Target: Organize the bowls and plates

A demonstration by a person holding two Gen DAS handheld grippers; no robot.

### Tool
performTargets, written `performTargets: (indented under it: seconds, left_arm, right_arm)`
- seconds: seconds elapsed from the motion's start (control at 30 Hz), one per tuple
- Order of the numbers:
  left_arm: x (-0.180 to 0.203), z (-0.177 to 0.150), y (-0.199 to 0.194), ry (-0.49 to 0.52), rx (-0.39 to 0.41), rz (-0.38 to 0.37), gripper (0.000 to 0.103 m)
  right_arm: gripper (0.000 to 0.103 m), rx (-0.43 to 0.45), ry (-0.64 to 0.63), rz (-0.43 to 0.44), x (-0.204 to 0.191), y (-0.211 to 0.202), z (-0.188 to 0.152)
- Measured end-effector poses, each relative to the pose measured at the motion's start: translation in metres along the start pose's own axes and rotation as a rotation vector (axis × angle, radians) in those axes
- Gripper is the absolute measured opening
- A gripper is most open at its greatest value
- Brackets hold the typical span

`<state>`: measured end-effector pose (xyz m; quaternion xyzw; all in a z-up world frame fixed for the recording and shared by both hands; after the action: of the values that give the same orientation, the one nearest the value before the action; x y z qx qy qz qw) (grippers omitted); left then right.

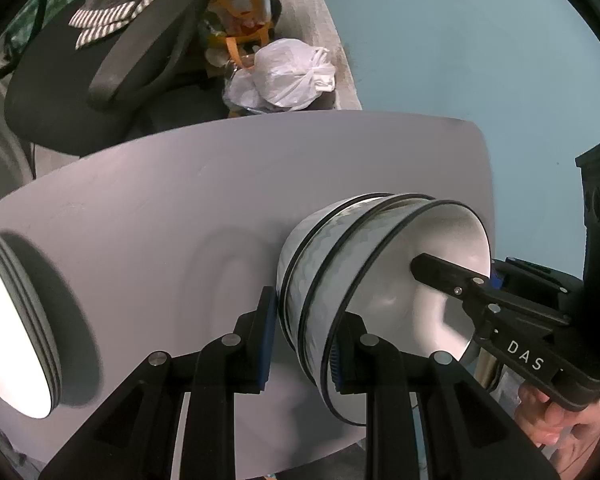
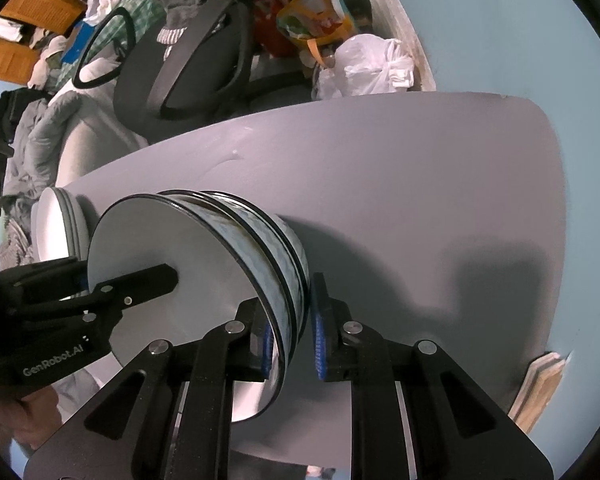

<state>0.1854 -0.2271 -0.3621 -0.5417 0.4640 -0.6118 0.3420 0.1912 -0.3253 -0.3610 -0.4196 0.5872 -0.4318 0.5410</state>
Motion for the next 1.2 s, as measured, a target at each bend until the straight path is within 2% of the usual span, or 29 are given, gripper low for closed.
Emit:
performTargets:
  seconds: [0.57, 0.97, 1.2]
  left_arm:
    - [-0.041, -0.035, -0.025, -0.049, 0.035, 0.02, 0.022]
    - [-0.077, -0.064, -0.046, -0.117, 0.071, 0.011, 0.022]
    - [-0.102, -0.076, -0.072, -0.153, 0.114, 0.002, 0.022]
  right_arm:
    - [0.016, -0.032, -0.043, -0.011, -0.046, 0.016, -0.017]
    - [0.016, -0.037, -0.1, -0.022, -0.09, 0.023, -0.027]
    - [0.016, -0.02, -0.149, -0.028, -0.125, 0.018, -0.027]
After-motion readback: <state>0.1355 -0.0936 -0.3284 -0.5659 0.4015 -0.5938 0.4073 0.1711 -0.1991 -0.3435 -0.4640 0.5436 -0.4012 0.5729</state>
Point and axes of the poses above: each gripper's, at about its wrist camera, not at the fingertips, and y roughly the way its jaws point, x to its right, z to its top, the point moved 9 cm from there along y, roughly the way its jaws point, and after that the axes turned 8 degrees about y, right-handed, at the moved point
